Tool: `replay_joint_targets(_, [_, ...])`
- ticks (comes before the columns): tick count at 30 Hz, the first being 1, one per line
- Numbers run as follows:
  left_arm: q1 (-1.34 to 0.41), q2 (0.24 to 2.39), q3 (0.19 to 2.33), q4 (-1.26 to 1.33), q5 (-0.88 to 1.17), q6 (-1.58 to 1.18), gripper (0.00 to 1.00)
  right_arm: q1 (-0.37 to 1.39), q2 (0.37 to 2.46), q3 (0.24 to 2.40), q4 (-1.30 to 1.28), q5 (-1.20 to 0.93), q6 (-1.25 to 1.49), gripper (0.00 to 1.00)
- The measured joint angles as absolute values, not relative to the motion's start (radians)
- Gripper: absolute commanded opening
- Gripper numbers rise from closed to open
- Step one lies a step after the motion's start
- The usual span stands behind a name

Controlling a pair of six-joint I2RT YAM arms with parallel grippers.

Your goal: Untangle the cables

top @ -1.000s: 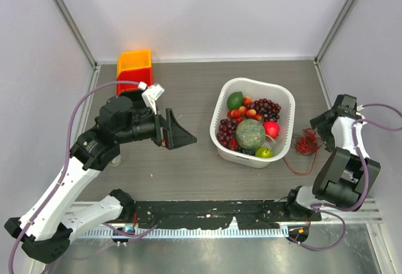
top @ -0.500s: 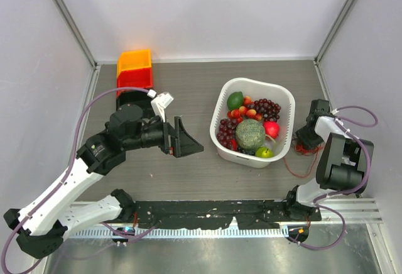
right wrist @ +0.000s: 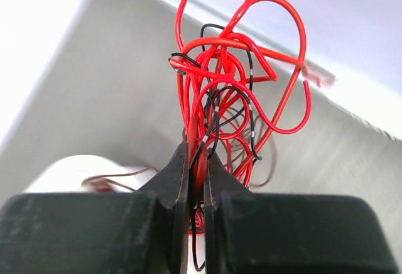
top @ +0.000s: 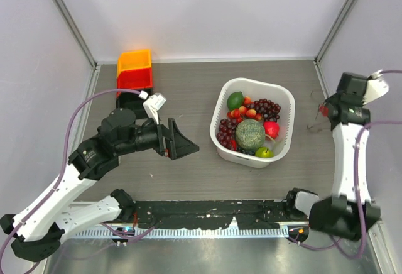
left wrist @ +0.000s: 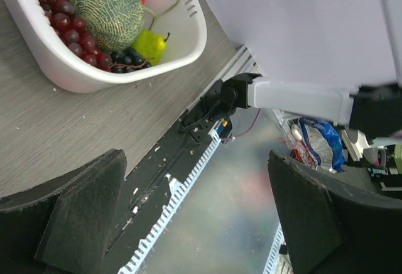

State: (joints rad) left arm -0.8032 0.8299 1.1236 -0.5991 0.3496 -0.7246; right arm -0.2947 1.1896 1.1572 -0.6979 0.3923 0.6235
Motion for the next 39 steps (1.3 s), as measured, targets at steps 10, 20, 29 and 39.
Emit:
replay_joint_targets(10, [-0.803, 0.721, 1.103, -0.586, 0.234, -0.732, 0.98, -0.158, 0.921, 1.472, -0.488, 0.012, 0.49, 0.01])
replay_joint_targets(20, [-0.803, 0.457, 0.983, -0.475, 0.091, -0.793, 0.98, 0.228, 1.007, 1.399, -0.098, -0.437, 0.743, 0.01])
replay_joint_targets(29, [-0.804, 0.352, 0.991, -0.538, -0.036, -0.8, 0.96, 0.838, 1.189, 1.326, -0.024, -0.293, 0.677, 0.01])
replay_joint_targets(39, [-0.804, 0.31, 1.077, -0.8, -0.192, -0.83, 0.87, 1.061, 1.543, 1.279, -0.126, -0.006, 0.585, 0.01])
